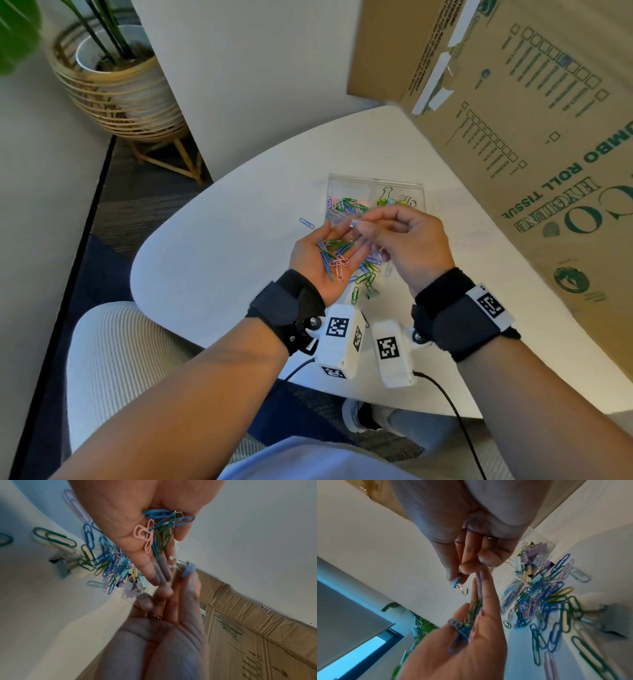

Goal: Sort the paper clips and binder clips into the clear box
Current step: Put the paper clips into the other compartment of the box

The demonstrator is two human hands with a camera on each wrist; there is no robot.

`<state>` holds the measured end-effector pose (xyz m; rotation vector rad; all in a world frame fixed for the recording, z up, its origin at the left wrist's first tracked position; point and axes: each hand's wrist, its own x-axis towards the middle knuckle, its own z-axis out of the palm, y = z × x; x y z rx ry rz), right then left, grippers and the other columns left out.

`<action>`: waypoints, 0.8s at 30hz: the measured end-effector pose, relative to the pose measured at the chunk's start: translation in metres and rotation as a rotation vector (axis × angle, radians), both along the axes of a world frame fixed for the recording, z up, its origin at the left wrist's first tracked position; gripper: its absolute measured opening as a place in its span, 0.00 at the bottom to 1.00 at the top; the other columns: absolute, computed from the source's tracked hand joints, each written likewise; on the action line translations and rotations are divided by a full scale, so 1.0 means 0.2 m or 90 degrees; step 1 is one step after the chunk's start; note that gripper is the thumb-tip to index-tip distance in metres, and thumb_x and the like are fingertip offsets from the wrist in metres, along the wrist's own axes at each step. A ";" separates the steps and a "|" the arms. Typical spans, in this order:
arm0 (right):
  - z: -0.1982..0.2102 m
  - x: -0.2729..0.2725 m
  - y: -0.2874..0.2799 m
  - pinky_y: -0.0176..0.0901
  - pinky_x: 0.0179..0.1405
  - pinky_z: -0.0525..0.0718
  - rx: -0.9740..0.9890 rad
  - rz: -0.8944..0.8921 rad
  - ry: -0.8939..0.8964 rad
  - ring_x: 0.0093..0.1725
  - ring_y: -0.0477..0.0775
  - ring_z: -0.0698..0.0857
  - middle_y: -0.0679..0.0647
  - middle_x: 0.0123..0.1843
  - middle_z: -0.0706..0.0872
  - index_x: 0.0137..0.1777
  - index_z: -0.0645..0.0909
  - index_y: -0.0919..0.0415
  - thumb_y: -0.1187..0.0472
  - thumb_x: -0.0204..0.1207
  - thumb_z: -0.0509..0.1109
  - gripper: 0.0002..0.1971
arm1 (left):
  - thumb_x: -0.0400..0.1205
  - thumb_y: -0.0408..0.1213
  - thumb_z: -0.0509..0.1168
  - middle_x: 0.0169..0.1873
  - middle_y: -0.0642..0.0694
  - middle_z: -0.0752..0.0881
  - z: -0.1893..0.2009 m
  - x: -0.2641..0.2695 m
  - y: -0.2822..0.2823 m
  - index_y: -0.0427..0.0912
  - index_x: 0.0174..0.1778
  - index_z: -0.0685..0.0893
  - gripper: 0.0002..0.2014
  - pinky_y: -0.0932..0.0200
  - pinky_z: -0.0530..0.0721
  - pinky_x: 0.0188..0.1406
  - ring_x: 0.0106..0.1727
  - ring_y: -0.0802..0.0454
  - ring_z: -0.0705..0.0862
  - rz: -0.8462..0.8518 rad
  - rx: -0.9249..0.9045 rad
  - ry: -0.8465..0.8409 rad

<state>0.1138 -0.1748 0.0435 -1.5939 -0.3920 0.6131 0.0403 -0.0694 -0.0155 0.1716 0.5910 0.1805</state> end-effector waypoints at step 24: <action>-0.09 -0.04 0.01 0.46 0.58 0.77 -0.415 0.309 -0.484 0.56 0.51 0.77 0.50 0.56 0.83 0.60 0.82 0.51 0.54 0.71 0.75 0.17 | 0.87 0.44 0.50 0.61 0.33 0.82 -0.07 -0.01 -0.05 0.31 0.69 0.77 0.23 0.46 0.75 0.69 0.66 0.39 0.79 -0.012 -0.007 0.015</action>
